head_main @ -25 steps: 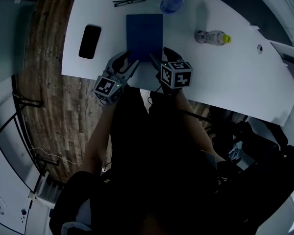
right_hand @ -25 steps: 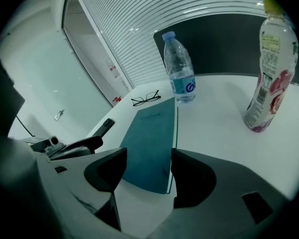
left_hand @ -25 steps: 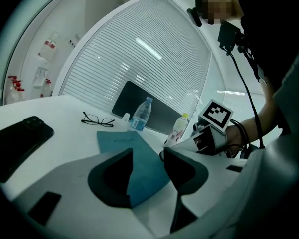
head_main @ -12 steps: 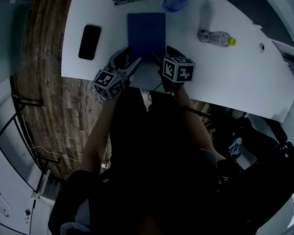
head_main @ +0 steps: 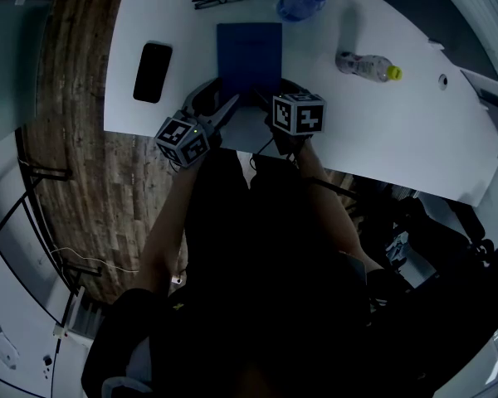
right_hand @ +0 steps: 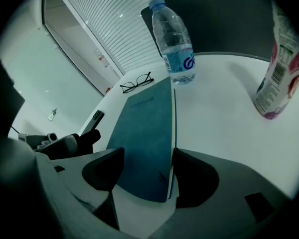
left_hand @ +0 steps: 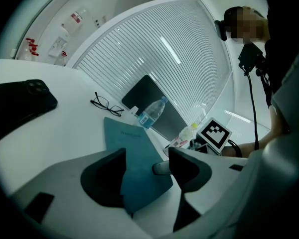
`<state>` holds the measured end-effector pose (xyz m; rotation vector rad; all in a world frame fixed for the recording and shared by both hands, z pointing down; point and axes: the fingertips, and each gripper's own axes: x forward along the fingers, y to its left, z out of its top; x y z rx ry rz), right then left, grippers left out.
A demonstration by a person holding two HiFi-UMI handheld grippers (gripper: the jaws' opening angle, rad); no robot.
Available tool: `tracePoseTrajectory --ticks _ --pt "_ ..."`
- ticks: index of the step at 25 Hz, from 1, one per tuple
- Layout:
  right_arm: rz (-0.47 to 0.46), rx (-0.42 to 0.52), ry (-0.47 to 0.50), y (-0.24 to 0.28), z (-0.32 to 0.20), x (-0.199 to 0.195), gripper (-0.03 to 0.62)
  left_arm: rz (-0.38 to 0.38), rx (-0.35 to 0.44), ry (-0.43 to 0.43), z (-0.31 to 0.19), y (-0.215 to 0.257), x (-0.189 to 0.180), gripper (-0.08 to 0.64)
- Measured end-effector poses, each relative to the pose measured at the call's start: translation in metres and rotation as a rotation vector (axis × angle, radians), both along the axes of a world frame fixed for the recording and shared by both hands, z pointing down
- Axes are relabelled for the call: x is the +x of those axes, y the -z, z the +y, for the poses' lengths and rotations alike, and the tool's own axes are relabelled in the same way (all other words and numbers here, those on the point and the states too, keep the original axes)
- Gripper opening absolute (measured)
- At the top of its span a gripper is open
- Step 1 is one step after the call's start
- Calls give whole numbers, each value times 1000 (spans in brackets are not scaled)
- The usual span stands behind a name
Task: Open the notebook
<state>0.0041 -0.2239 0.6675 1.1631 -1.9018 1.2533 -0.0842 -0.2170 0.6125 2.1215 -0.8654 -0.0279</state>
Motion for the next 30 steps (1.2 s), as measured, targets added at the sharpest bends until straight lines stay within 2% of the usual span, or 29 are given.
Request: tracePoseTrajectory --ticks 2,6,10,14,17,20,22,26,30 --pt "17 -3 19 -1 0 -1 305 -11 -15 35 -1 -3 -11 252" --pt "49 -5 25 -3 0 3 288 -6 -39 37 0 -5 -17 252" --pt "53 -18 48 -4 0 3 264 76 -77 60 -5 -4 -16 252" --pt "69 -35 54 -4 -1 9 227 136 -122 45 -6 -3 -5 253" --pt "82 -34 46 -5 -2 10 198 195 -201 84 -9 -5 -5 253" --pt "94 -30 31 -6 -2 13 172 254 -306 192 -15 -12 -15 290" --pt "90 -29 19 -6 -3 15 146 262 -344 224 -15 -15 -19 302" --pt "89 -29 12 -5 -4 18 129 251 -404 203 -16 -22 -16 321" --pt "86 -20 0 -3 -5 20 108 254 -444 229 -18 -27 -19 321"
